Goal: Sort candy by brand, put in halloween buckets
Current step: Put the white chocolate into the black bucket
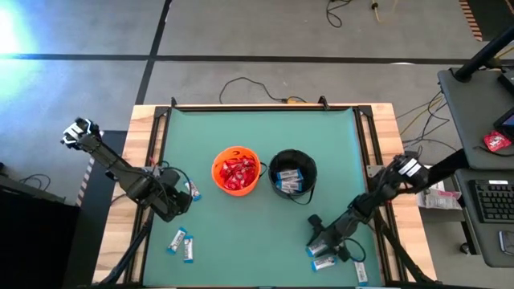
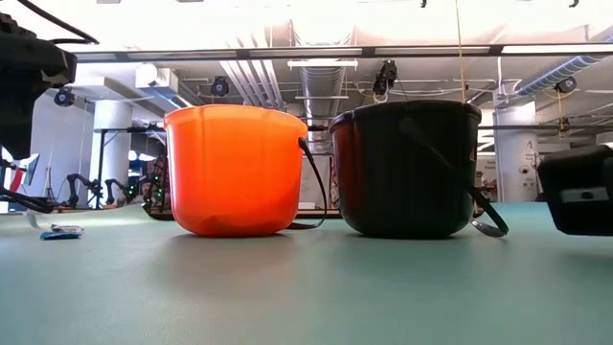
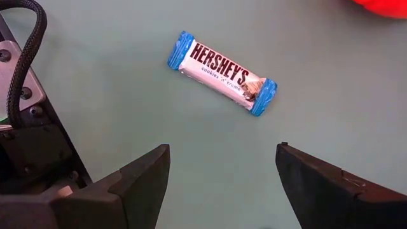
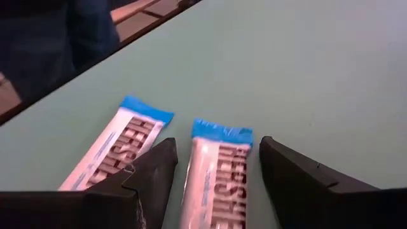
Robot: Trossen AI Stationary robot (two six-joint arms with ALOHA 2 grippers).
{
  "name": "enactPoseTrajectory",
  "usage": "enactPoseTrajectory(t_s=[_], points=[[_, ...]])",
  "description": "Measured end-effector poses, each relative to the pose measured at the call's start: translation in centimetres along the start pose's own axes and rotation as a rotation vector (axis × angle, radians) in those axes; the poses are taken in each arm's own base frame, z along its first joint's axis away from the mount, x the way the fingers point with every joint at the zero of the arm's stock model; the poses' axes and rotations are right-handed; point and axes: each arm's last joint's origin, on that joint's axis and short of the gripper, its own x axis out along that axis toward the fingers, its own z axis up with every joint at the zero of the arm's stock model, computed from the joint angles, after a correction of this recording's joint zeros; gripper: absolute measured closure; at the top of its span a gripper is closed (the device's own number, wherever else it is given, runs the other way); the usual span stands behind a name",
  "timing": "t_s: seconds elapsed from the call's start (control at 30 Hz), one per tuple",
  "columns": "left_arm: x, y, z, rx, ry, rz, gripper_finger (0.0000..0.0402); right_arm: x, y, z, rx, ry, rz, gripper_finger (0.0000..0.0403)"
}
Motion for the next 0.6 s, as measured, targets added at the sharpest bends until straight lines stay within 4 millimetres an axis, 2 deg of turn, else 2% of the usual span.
enactPoseTrajectory(t_s=[0.2, 0.47, 0.6], points=[[0.0, 0.0, 0.0, 0.006, 0.001, 0.000, 0.0132, 0.8, -0.2, -1.2, 0.087, 0.066, -0.045, 0.0193], [0.0, 0.0, -0.2, 0.068, 0.036, 0.000, 0.0132, 0.8, -0.3, -2.8, 0.061, 0.123, -0.070, 0.0273], [-0.1, 0.1, -0.5, 0.090, 0.038, -0.005, 0.0132, 0.8, -0.3, -3.2, 0.044, 0.132, -0.081, 0.0297]])
